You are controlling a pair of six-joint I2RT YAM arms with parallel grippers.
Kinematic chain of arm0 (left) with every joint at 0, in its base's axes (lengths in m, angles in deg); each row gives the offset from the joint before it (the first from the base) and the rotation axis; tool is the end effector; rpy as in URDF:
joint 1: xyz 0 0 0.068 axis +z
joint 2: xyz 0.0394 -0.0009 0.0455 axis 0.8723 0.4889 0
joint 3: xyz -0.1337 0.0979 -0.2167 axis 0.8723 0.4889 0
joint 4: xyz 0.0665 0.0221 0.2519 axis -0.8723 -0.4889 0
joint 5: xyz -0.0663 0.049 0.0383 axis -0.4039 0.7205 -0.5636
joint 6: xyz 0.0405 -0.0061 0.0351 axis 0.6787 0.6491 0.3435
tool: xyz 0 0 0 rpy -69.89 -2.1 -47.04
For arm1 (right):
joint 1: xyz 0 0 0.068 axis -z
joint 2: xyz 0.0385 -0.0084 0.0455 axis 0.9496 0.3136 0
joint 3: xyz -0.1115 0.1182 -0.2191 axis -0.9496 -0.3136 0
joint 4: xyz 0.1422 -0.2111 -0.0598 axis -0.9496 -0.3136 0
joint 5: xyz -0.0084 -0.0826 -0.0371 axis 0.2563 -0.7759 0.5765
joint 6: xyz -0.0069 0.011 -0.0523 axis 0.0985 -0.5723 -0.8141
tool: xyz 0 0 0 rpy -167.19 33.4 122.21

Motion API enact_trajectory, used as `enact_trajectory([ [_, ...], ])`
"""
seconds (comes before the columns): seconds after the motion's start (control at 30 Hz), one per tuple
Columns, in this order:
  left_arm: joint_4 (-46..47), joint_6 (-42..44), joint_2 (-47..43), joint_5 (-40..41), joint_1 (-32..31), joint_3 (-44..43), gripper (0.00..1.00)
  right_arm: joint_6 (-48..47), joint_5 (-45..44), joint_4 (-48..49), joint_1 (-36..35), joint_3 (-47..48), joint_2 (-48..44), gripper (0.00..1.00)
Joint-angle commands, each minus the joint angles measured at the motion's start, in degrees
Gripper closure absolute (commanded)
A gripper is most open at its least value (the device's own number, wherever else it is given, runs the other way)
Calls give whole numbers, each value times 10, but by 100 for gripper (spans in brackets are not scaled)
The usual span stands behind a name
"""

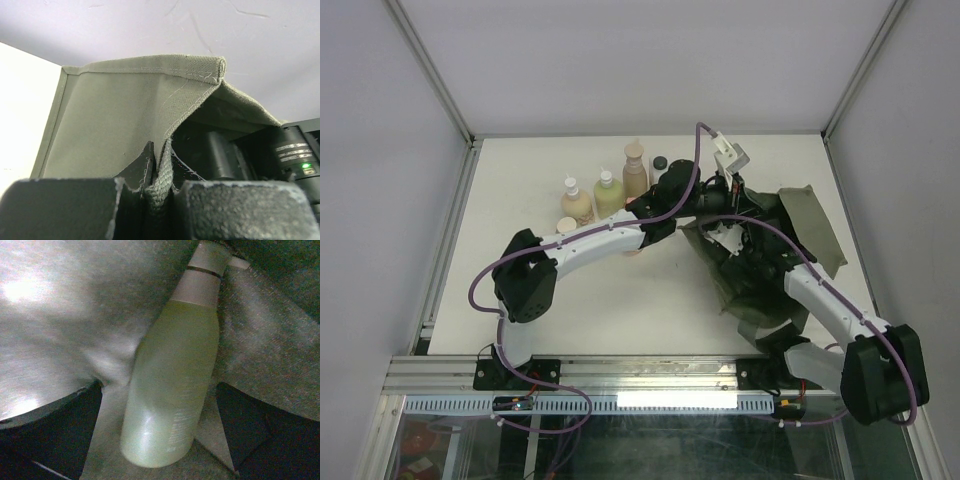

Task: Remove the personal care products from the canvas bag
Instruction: Take out the care product from the canvas bag.

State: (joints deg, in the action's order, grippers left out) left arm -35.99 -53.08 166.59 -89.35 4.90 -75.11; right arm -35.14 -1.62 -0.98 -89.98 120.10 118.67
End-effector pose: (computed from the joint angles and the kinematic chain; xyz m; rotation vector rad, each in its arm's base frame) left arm 0.2545 -0.4005 0.3336 0.8989 1.5546 -1.3032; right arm 0.1995 0.0615 0.2053 -1.3285 2.1709 -0.3427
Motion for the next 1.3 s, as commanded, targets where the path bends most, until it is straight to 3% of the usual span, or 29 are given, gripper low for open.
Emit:
enact_trajectory([
  [0.0, 65, -32, -27, -60, -25, -37, 100, -21, -103, 101, 1, -10, 34, 0],
  [0.3, 61, -36, -34, -65, -25, -34, 100, -46, -171, 183, 7, -49, 124, 1],
  [0.57, 64, -37, -43, -73, -25, -33, 100, -52, -155, 213, 34, -43, 231, 6],
  [0.67, 67, -37, -51, -74, -25, -24, 100, -50, -144, 207, 48, -28, 268, 18],
  [0.8, 71, -31, -66, -74, -20, -7, 100, -49, -121, 179, 53, -14, 274, 55],
  [0.97, 67, -40, -81, -48, 2, 12, 100, -73, -85, 127, 51, -7, 203, 99],
  [1.27, 25, -63, -60, 12, 13, -18, 100, -78, 11, 69, 38, 18, 9, 100],
])
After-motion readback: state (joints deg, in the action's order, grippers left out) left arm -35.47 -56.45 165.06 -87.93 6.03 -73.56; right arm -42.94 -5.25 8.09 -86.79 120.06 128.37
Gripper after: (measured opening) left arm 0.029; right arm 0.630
